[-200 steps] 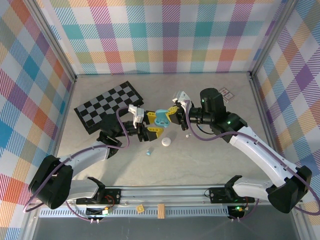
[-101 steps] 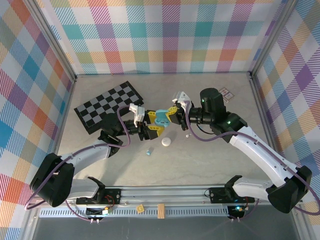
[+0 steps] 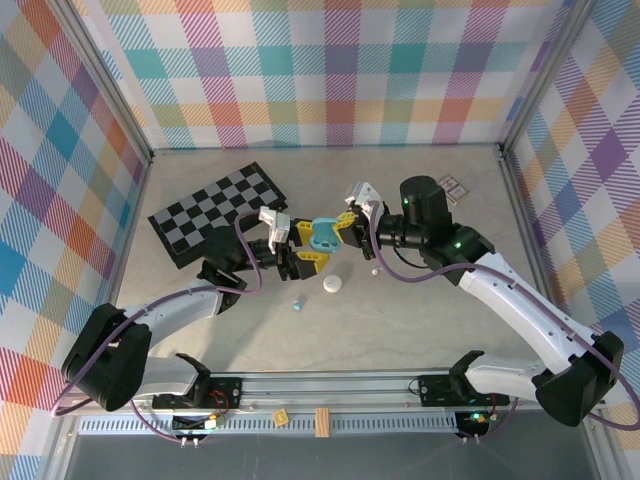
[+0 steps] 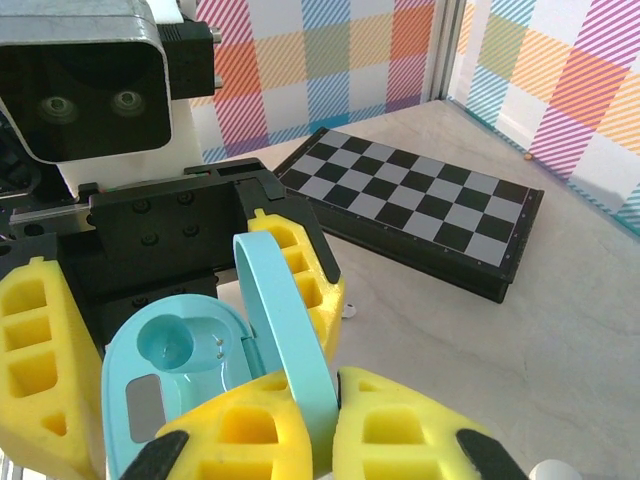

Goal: Insert the wireless bluetooth earbuds into the charging case

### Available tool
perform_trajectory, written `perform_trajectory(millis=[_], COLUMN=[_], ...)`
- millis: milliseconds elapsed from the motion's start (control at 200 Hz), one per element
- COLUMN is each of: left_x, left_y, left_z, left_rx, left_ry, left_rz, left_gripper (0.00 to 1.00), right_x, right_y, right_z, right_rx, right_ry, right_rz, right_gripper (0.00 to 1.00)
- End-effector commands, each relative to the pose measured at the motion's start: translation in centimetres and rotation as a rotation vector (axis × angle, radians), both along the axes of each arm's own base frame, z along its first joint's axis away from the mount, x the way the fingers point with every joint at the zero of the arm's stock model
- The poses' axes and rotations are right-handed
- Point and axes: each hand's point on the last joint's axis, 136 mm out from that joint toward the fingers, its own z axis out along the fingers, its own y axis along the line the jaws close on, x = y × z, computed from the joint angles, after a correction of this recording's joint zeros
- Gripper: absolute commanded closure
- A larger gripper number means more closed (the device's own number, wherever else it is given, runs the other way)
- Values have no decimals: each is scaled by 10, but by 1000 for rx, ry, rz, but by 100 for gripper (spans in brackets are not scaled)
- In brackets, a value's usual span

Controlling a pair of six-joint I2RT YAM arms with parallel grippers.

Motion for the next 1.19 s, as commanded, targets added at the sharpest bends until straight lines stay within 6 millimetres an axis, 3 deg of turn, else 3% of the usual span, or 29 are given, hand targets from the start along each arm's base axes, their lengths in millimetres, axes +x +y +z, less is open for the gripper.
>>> perform_trajectory(millis=[0, 400, 575, 890, 1115, 1190], left_x=[-7, -7, -8, -7, -8, -9], left_y=[-2, -2, -2, -3, -3, -2], left_z=[18, 19, 19, 17, 17, 17], left_rx=[-39, -45, -43, -41, -41, -43], left_ry=[-55, -49, -51, -51, -51, -53], left_rz=[-33, -34, -42, -43, -47, -48], left_gripper=[36, 43, 51, 51, 62, 63], right_x=[0, -6, -5, -4, -4, -4], right_y=[-1, 1, 0, 0, 0, 0], right_z=[7, 4, 5, 9, 12, 12], right_rx=[14, 10, 11, 27, 40, 46], right_ry=[-37, -25, -25, -20, -6, 4], right_rz=[4, 36, 32, 18, 12, 7], right_gripper=[100, 100, 100, 100, 100, 92])
